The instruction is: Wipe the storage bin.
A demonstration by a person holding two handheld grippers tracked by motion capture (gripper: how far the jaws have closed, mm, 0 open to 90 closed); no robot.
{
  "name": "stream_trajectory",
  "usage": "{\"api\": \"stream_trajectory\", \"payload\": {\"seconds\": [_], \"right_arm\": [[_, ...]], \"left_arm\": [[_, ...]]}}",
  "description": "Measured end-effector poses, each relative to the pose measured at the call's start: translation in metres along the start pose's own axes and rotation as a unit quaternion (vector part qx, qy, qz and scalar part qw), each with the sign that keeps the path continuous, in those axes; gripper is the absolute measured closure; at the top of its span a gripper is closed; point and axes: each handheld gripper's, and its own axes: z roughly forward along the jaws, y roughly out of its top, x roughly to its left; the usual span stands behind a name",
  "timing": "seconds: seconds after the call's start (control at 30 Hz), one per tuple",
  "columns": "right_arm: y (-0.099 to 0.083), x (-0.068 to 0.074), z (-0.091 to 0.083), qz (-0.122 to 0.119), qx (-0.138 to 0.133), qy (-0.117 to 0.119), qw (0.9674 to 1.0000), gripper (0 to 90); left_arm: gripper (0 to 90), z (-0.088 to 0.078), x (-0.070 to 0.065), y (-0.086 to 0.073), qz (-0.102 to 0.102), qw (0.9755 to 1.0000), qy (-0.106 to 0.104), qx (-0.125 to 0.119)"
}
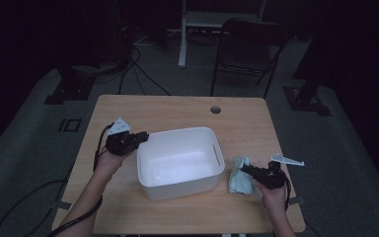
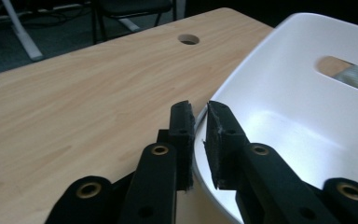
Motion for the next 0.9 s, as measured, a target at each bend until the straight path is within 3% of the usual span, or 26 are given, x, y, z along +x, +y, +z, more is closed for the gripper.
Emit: {"api": "stream_trajectory", "payload": {"seconds": [0.13,0.3,0.47,0.57,0.9], "right_arm": [[0.000,0.000,0.000,0.000,-0.002,-0.001,1.0000,83.9],[0.001,0.001,0.000,0.001,-0.002,0.001,1.0000,83.9],[0.000,0.001,0.001,0.000,-0.001,0.001,1.0000,83.9],[0.000,0.000,0.000,0.001,-0.001,0.001,1.0000,83.9],[0.000,0.000,0.000,0.001,0.000,0.002,1.0000,83.9]], "left_arm": [[83.5,-0.006,-0.008,-0.006,-0.004,1.0000,0.003,-0.006],[81.2,-0.006,-0.008,-0.004,-0.003,1.0000,0.002,-0.003],[75.2,0.003,-0.004,0.001,-0.001,0.9999,-0.014,0.008],[77.9,0.008,-0.005,0.002,0.002,0.9997,-0.019,0.014],[84.3,0.001,-0.009,-0.002,-0.003,0.9999,-0.005,0.010]]}}
